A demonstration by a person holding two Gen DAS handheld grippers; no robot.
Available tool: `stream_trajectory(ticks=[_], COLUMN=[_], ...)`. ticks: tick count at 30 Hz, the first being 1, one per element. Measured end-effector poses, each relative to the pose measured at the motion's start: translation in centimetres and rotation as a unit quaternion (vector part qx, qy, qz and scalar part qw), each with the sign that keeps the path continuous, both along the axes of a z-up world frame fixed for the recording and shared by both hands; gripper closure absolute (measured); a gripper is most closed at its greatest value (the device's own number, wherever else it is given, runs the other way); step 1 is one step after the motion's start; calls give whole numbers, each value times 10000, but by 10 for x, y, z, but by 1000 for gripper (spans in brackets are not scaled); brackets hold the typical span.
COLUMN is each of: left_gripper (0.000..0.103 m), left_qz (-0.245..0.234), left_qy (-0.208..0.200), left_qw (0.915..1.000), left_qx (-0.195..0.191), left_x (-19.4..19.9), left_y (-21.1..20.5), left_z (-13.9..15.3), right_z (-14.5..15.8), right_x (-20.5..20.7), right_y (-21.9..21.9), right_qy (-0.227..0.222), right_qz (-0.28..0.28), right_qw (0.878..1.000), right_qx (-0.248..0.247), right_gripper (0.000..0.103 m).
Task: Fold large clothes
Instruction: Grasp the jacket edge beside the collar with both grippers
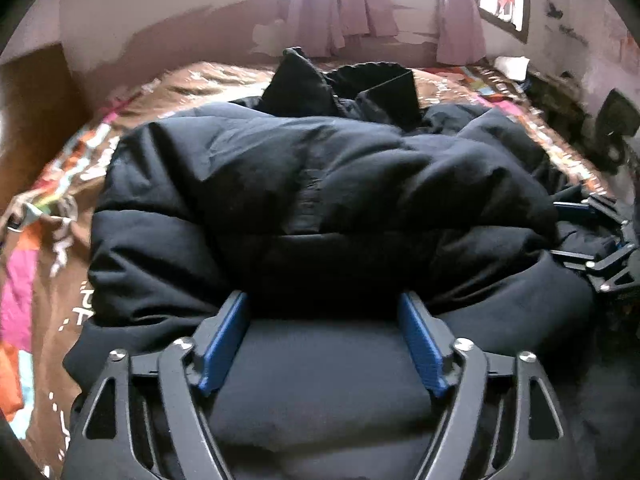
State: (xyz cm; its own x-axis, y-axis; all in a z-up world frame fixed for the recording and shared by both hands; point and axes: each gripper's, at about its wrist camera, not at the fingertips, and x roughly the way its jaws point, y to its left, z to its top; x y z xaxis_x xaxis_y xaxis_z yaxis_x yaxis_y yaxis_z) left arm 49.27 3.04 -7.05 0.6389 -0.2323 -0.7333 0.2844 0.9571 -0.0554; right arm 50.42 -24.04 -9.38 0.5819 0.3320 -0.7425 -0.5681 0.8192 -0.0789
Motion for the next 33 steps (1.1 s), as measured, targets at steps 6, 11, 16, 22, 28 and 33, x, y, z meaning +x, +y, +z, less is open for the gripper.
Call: stream_trajectory(ticks=[6, 11, 16, 22, 28, 33], left_gripper=[27, 27, 27, 27, 56, 95], left_qz=[-41, 365, 732, 1221, 1311, 1018], left_qy=[316, -123, -336, -156, -315, -328], left_qw=[9983, 9992, 9966, 9917, 9909, 9943], left_qx=[-480, -101, -181, 370, -2, 18], left_x=[34, 96, 166, 218, 241, 239], left_y=[10, -9, -30, -35, -14, -25], left_z=[49, 99, 110, 83, 71, 74], right_z=[55, 98, 115, 107, 87, 72], right_x=[-17, 16, 96, 188, 224, 251], right_y=[2, 10, 26, 48, 54, 61], right_qy=[-651, -945, -423, -56, -120, 159], right_qz=[135, -56, -610, -1503, -1793, -2036], right_qw=[9972, 9946, 9946, 9864, 9811, 9754], right_qx=[343, 435, 724, 661, 711, 826], right_gripper=[22, 22, 22, 57, 57, 57])
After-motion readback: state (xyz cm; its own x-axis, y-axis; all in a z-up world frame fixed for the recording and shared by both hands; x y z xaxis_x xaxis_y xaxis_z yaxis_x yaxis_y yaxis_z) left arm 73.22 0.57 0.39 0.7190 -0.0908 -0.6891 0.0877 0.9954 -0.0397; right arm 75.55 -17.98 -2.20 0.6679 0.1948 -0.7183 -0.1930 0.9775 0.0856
